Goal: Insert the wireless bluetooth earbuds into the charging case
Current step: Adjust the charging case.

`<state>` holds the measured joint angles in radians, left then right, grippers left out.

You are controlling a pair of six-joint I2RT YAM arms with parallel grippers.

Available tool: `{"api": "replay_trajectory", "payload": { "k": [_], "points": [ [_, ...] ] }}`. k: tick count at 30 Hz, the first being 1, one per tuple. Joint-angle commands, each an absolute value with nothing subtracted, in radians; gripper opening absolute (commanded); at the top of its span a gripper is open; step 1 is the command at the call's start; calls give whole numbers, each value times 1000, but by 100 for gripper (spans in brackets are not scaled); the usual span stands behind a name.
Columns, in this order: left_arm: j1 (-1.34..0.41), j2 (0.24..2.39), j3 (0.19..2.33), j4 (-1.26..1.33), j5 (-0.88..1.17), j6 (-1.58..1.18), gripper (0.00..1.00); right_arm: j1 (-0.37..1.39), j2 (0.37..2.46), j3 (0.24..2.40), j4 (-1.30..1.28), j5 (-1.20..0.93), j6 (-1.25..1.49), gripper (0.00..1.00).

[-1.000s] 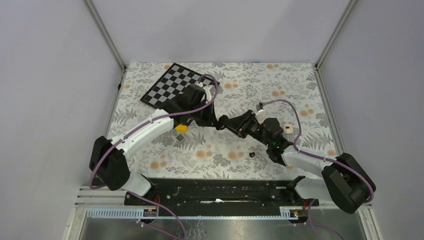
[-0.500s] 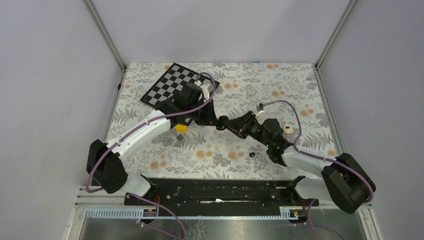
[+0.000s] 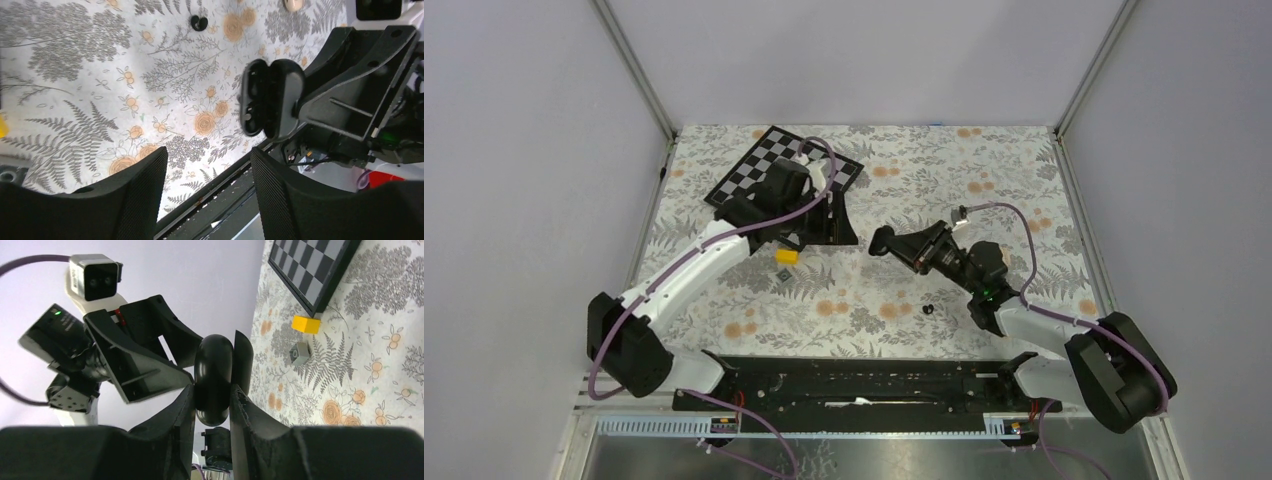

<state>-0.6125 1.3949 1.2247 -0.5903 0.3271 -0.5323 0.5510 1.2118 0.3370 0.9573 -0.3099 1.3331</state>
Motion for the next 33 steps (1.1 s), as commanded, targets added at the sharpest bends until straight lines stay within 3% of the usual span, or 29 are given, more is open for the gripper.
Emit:
{"api": "replay_trajectory", "payload": {
  "k": [1,5,13,16,22,33],
  "points": [
    [-522,1296,1301,-619,404,-492,68,469,1214,319,1219,-489,1386,0],
    [-464,1252,1318,-642,495,-457,87,424,1249,345,1333,-633,1430,0],
    [-425,1166,1171,-388,751,-558,97,382,1371,408,1682,-812,1632,0],
    [-391,1134,1061,-145,935,-703,96,382,1368,433,1684,-828,1633,0],
    [-300,1072,874,323,1092,-1014,98,382,1352,520,1688,-828,1676,0],
    [-295,1265,687,1446,1052,-1682,99,384,1350,633,1687,-747,1785,0]
  ]
}}
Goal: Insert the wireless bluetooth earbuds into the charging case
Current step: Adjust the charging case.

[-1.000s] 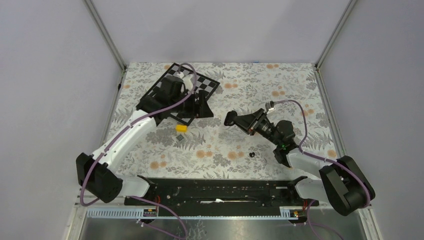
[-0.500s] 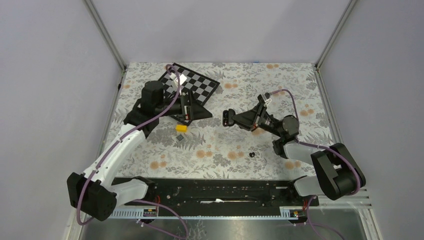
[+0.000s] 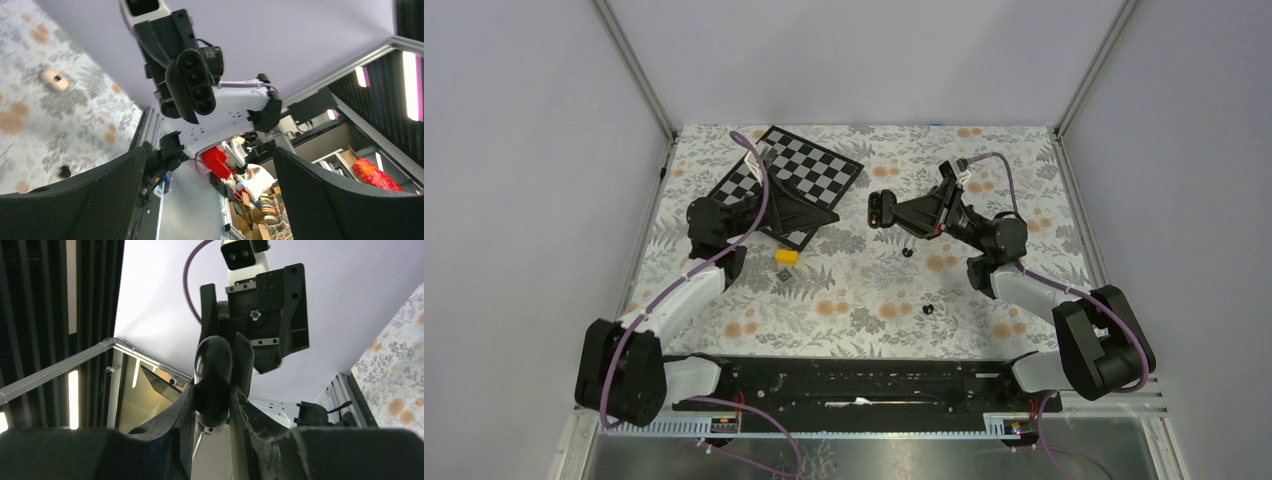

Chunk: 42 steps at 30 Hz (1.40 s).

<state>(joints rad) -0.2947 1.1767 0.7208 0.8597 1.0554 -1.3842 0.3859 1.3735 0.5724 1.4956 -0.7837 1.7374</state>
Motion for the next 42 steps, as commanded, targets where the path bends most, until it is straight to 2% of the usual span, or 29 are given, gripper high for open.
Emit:
{"api": "replay_trajectory", "payload": {
  "k": [1,10,26,31,42],
  "points": [
    [-299,1300,683,1542,1041,-1746,98,383,1353,635,1688,-737,1791,0],
    [-396,1411,758,1550,999,-1707,94,408,1370,632,1688,-674,1801,0],
    [-441,1512,827,1602,909,-1771,70,434,1378,643,1688,-667,1799,0],
    [-455,1524,855,1601,905,-1774,67,436,1379,645,1688,-665,1799,0],
    [-479,1560,868,1603,871,-1770,53,443,1383,655,1689,-670,1801,0]
  ]
}}
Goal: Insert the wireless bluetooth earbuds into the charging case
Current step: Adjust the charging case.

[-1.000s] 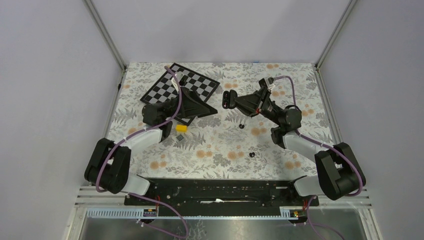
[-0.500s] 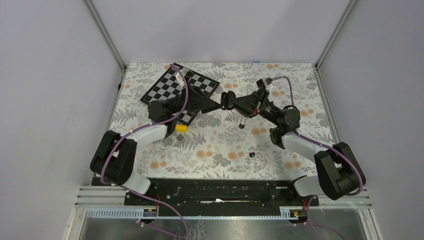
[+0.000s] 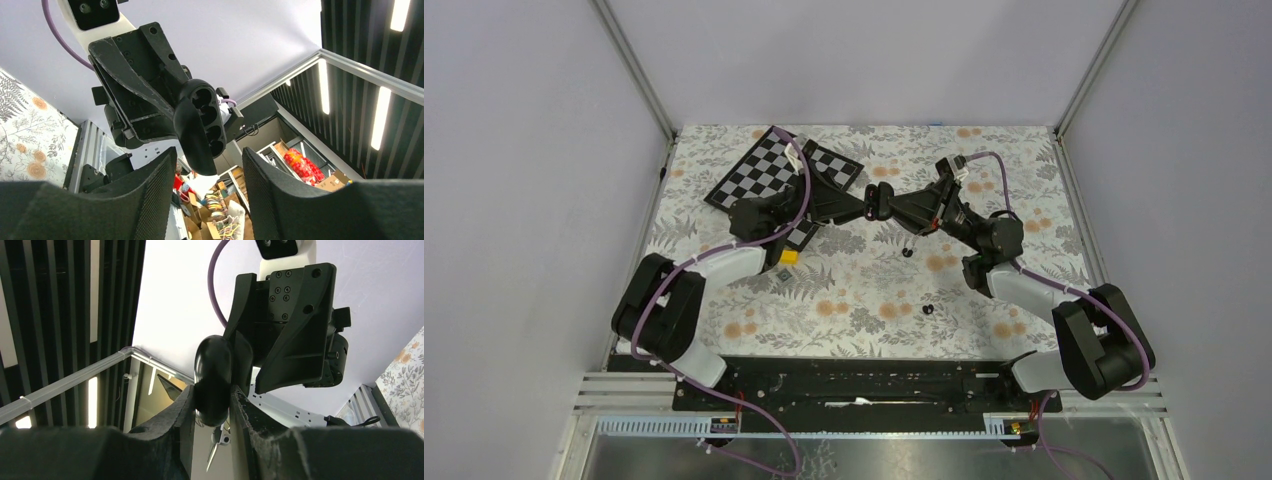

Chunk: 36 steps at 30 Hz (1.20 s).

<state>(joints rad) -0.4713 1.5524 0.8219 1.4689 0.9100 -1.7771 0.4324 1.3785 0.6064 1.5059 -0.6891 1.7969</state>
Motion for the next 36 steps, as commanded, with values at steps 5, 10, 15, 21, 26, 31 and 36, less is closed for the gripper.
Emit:
{"api": "replay_trajectory", "payload": {
  "k": [5,10,15,21,26,31,36],
  "points": [
    [-479,1570,880,1605,864,-1775,48,443,1381,654,1689,-670,1801,0],
    [-479,1578,889,1605,858,-1778,40,443,1382,650,1688,-671,1801,0],
    [-479,1580,886,1605,863,-1779,39,444,1382,651,1689,-672,1802,0],
    [-482,1586,885,1605,870,-1780,54,448,1384,655,1689,-670,1801,0],
    [-485,1593,892,1605,864,-1778,48,451,1384,653,1689,-666,1802,0],
    [-503,1611,905,1606,865,-1776,49,453,1391,655,1689,-666,1802,0],
    [-508,1609,904,1606,858,-1776,45,453,1390,652,1690,-667,1801,0]
  ]
}}
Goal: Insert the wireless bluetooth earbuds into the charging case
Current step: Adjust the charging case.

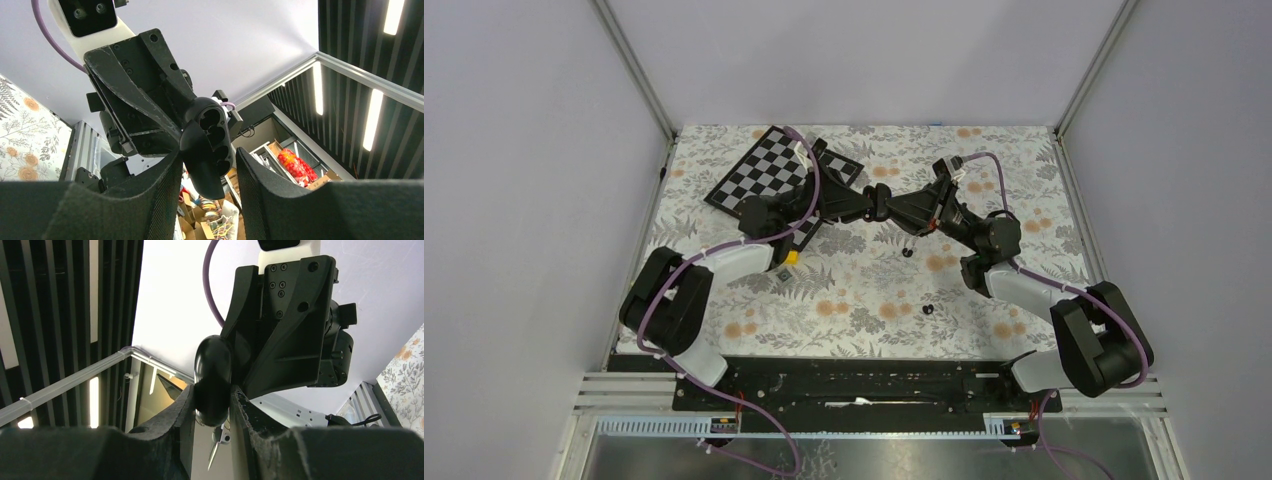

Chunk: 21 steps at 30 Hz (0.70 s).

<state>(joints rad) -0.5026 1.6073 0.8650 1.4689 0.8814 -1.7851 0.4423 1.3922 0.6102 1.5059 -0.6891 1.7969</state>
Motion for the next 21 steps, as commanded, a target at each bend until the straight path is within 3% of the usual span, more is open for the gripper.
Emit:
{"api": "replay_trajectory", "payload": {
  "k": [1,21],
  "points": [
    [-508,1608,903,1606,857,-1776,45,454,1390,650,1689,-667,1801,0],
    [-471,1558,866,1609,848,-1789,41,453,1381,623,1689,-655,1797,0]
  ]
}}
